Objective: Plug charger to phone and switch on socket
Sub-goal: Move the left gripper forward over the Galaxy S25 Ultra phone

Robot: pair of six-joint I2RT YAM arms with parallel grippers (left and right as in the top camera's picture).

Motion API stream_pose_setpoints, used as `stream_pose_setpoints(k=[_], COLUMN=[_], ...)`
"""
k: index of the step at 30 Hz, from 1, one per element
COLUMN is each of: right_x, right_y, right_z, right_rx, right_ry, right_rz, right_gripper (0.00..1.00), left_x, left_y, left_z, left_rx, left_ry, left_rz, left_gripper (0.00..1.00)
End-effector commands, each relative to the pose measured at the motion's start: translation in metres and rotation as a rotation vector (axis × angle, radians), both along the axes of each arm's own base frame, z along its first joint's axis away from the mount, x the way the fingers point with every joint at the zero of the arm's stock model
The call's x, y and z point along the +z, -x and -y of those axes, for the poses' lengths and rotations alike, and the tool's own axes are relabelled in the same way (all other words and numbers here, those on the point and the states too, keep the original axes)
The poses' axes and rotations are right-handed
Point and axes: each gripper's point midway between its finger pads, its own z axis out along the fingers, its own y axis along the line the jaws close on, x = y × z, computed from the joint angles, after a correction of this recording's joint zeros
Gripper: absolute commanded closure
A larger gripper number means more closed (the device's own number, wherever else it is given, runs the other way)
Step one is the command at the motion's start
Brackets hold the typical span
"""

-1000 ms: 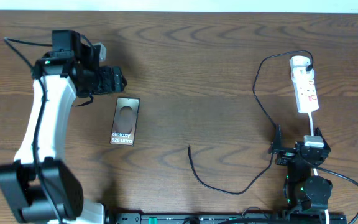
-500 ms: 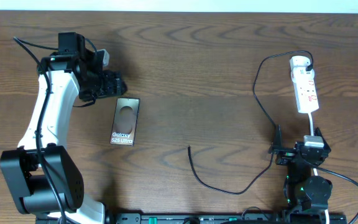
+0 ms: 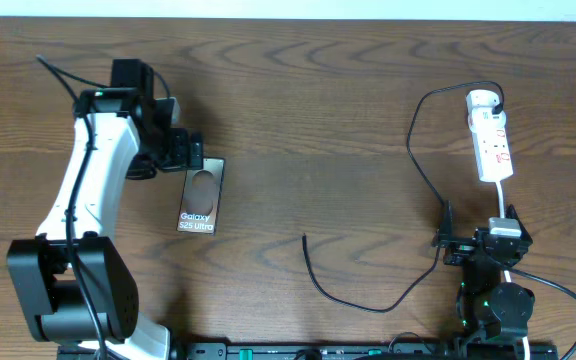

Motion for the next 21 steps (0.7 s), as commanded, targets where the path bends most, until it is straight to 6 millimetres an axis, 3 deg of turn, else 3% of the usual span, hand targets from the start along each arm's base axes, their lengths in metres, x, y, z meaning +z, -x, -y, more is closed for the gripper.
stream_pose_setpoints(k=[1, 12, 21], right_x=[0.000, 0.000, 0.000], right_y=[0.000, 0.000, 0.000], right_z=[-0.002, -0.002, -0.002], right_rx=[0.010, 0.010, 0.010], right_ry=[0.008, 0.008, 0.008], right_rz=[-0.001, -0.001, -0.001], right_gripper=[0.01, 0.01, 0.01], left_x=[0.002, -0.017, -0.021], left_y=[-0.001, 0.009, 0.003], left_z=[0.010, 0.010, 0.010], left_rx=[-0.040, -0.047, -0.049], left_ry=[-0.024, -0.044, -0.041], left_rz=[0.008, -0.020, 0.005], left_gripper=[0.02, 0.02, 0.02])
